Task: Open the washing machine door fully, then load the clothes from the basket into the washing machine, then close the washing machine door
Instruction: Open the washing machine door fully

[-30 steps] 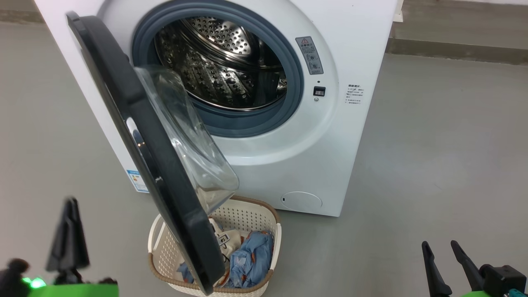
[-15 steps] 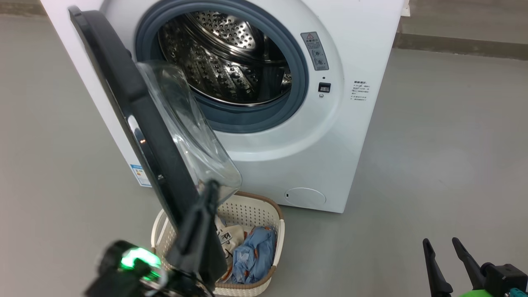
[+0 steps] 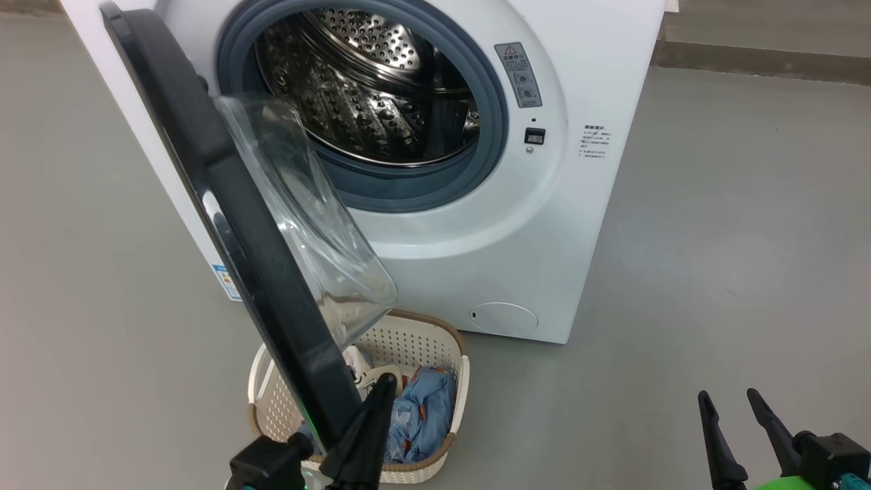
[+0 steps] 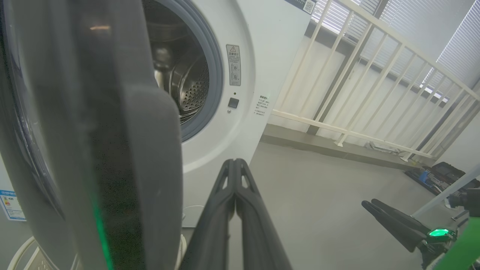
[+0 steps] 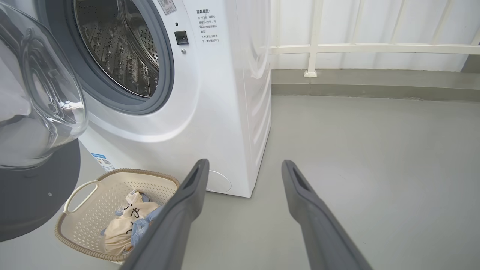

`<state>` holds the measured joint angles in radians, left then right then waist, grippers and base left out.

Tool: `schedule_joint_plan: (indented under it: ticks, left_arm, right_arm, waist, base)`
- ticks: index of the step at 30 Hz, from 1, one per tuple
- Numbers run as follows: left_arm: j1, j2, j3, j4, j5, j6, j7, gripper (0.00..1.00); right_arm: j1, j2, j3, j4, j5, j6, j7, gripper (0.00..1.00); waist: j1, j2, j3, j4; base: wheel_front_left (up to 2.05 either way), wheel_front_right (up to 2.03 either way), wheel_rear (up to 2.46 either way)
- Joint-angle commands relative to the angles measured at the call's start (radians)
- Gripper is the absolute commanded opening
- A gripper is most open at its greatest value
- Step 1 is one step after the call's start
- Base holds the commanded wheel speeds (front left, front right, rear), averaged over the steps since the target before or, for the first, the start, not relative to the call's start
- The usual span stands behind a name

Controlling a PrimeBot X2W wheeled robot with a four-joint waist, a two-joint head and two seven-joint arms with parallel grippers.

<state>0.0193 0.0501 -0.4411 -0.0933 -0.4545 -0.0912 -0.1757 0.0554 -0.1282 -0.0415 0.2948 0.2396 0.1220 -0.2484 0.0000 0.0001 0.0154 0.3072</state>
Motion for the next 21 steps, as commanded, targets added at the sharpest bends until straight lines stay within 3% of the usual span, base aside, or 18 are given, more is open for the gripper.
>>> schedule_joint_plan:
  ticks: [1,21]
  left_arm:
    - [-0.048,0.001,0.031,0.002,-0.01,0.01,-0.011,0.0]
    - [-0.07,0.028,0.07,0.096,-0.051,0.061,-0.022,0.0]
  right_arm:
    - [-0.021,-0.013,0.022,-0.029,-0.01,0.009,-0.013,1.0]
    - [-0.002,-0.006,0.013,-0.044,-0.017,0.009,-0.013,1.0]
  waist:
    - [0.0,-0.0001,-0.001,0.0]
    - [0.0,-0.0001,-0.024,0.027]
  base:
    - [0.0,0.0,0.0]
    - [0.0,0.0,0.0]
